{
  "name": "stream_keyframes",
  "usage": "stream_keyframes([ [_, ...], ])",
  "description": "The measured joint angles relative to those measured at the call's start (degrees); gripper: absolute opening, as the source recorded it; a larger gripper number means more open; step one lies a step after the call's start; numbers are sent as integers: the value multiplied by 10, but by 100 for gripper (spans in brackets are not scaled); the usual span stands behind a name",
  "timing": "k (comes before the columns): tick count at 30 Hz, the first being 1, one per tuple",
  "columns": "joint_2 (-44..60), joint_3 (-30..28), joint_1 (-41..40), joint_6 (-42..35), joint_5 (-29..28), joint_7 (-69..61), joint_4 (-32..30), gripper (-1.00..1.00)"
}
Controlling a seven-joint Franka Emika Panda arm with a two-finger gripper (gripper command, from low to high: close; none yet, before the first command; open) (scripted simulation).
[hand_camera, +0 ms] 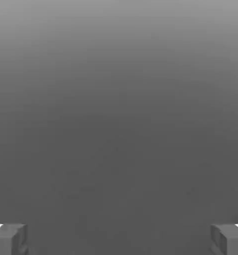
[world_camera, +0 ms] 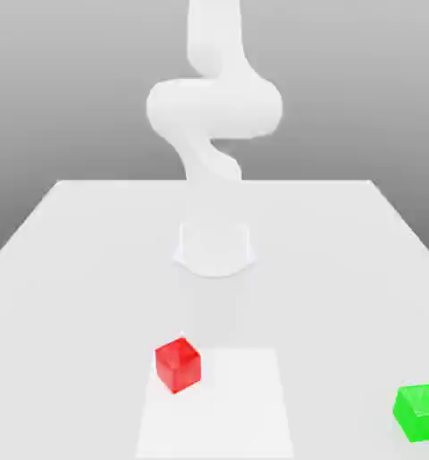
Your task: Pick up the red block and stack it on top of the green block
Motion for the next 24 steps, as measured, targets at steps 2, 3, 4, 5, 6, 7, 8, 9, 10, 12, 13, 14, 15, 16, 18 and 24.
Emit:
stream_keyframes([
  [2,42,21,-26,26,-11,51,-28,0],
  [3,63,30,-39,39,-16,76,-42,0],
  [4,84,39,-51,52,-21,100,-56,0],
  [5,105,46,-62,65,-26,124,-69,0],
  [6,125,53,-73,77,-31,147,-83,0],
  [7,146,60,-85,90,-34,170,-96,0],
  [8,167,66,-95,103,-38,193,-110,0],
  [9,188,70,-105,116,-41,216,-123,0],
  [10,209,74,-114,129,-45,240,-137,0],
  [12,253,79,-132,156,-48,285,-166,0],
  [13,275,80,-139,170,-48,307,-180,0],
  [14,295,80,-144,183,-46,327,-194,0],
  [15,314,80,-148,196,-42,345,-208,0],
  [16,333,78,-151,210,-36,360,-222,0],
  [18,369,75,-153,236,-12,384,-249,0],
  [24,448,71,-156,301,-7,417,-261,0],
])
